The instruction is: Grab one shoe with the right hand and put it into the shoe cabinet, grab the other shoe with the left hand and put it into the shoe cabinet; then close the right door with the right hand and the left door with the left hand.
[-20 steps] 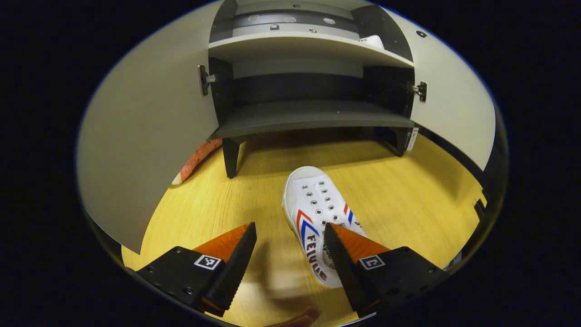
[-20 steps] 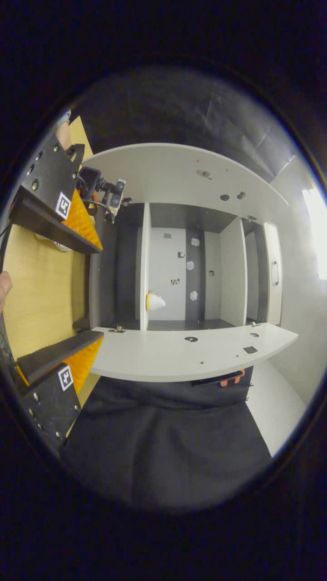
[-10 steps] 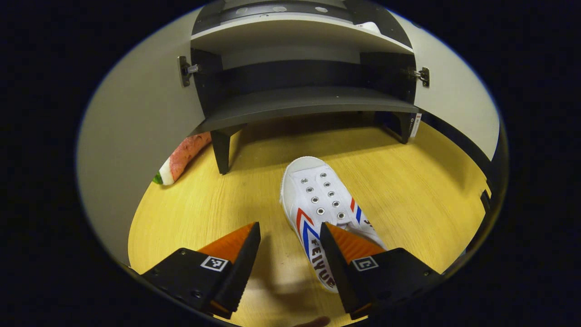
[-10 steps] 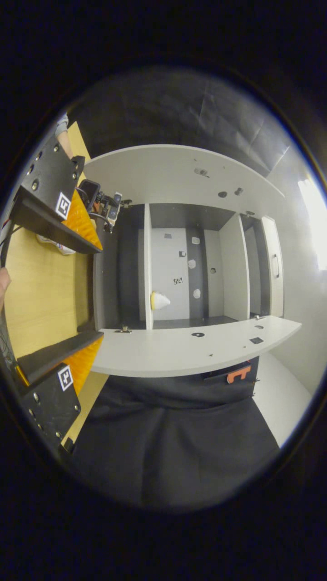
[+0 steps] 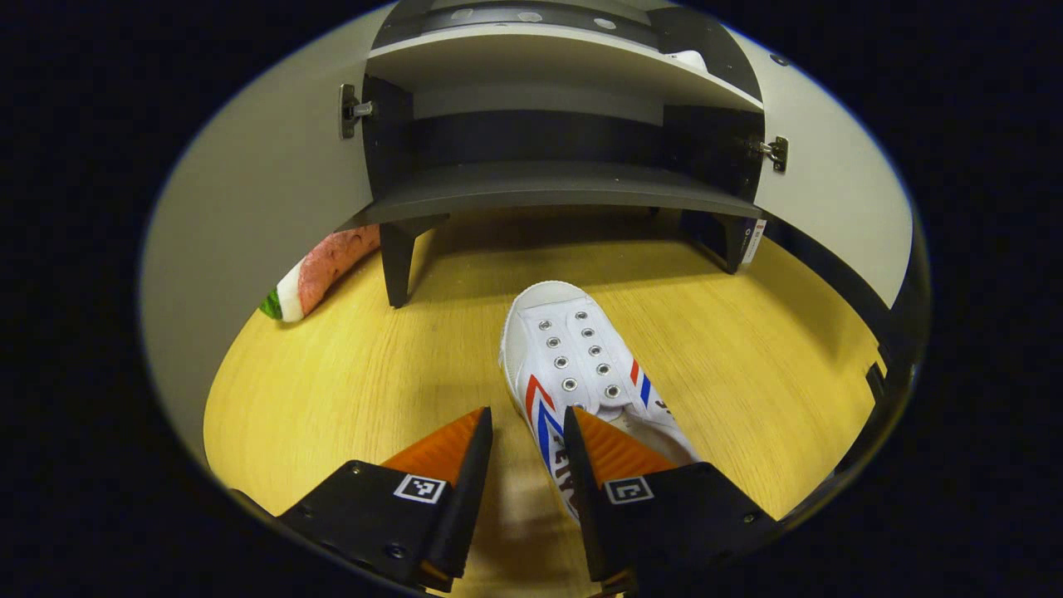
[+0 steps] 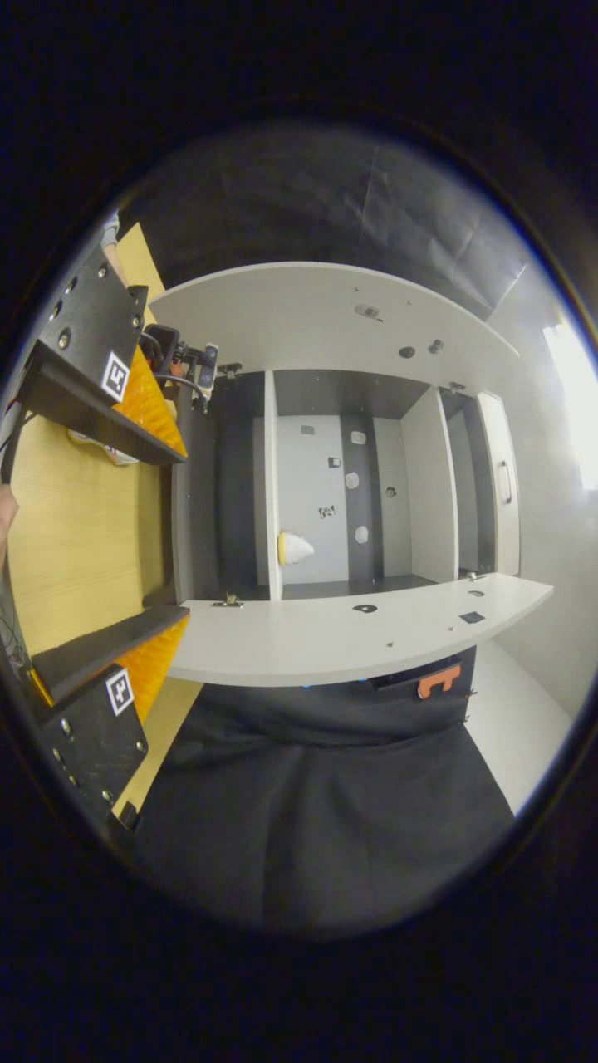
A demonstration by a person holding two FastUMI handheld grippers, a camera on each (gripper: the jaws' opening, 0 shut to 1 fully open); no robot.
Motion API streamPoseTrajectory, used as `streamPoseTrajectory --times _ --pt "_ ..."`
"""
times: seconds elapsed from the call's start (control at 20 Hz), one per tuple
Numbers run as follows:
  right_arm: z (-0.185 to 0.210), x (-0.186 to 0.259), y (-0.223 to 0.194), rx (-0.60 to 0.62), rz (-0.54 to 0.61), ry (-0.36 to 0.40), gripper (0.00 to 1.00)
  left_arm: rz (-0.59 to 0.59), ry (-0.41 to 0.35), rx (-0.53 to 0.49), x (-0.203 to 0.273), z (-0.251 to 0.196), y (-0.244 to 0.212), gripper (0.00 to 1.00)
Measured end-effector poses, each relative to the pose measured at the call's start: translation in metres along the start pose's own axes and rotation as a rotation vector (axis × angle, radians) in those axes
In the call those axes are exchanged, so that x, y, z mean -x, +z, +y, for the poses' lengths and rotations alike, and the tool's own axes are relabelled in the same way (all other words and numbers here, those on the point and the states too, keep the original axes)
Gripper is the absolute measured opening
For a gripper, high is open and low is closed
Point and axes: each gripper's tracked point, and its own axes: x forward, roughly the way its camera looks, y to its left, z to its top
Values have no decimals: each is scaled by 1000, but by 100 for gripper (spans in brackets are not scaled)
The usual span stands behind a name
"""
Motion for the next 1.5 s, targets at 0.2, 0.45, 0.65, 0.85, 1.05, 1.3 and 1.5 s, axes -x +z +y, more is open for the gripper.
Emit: streamPoseTrajectory --times 0.2,0.45,0.65,0.85,1.05,1.3,1.5 --pt "-4 -5 -3 -8 4 -13 100 -53 -29 124 -3 -1 0 57" --pt "-8 -9 -7 5 13 -27 100 -110 30 72 14 7 7 65" --pt "-11 -14 -13 7 26 -39 100 -58 -82 71 22 -15 3 66" --pt "-13 -16 -16 25 38 -49 98 8 -104 78 7 -10 -8 82" --pt "-14 -16 -14 30 33 -51 98 15 -136 61 0 -13 -2 81" --pt "-20 -13 -10 20 24 -67 100 -18 -77 60 -1 0 4 38" --pt "-29 -9 -1 15 -1 -87 98 -69 -51 23 17 -2 17 3"
